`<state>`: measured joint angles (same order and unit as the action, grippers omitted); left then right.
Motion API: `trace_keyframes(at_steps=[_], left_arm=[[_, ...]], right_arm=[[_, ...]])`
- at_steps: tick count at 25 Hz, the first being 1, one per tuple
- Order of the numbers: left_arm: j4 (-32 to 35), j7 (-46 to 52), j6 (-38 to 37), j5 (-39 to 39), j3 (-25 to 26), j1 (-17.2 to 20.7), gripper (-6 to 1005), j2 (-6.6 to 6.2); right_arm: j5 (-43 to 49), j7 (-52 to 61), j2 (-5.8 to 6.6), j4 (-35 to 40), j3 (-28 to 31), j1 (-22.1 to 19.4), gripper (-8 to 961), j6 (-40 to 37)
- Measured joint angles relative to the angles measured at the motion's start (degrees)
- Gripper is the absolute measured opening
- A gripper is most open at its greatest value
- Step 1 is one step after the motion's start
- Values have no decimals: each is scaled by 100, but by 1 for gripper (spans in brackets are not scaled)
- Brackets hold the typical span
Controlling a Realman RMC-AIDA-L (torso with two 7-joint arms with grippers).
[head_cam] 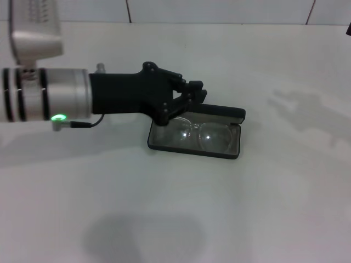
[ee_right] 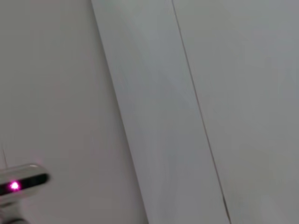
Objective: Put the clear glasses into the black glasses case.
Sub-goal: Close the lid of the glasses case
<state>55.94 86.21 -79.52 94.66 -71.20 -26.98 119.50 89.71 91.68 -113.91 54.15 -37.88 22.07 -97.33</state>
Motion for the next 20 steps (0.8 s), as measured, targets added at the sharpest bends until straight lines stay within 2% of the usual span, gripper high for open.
trace_keyframes(at_steps=[5, 14, 20], left_arm=[[-1026, -56, 696, 170, 71, -842, 169, 1], [-1750, -106, 1199, 680, 28, -1302, 258, 19], [-1856, -215, 1355, 664, 24, -1309, 231, 28]], right_arm=[[-96, -11, -7, -10, 0, -135, 248, -110], [-235, -168, -9, -235, 0, -227, 248, -120], [-245, -213, -9, -250, 0, -222, 248, -119]])
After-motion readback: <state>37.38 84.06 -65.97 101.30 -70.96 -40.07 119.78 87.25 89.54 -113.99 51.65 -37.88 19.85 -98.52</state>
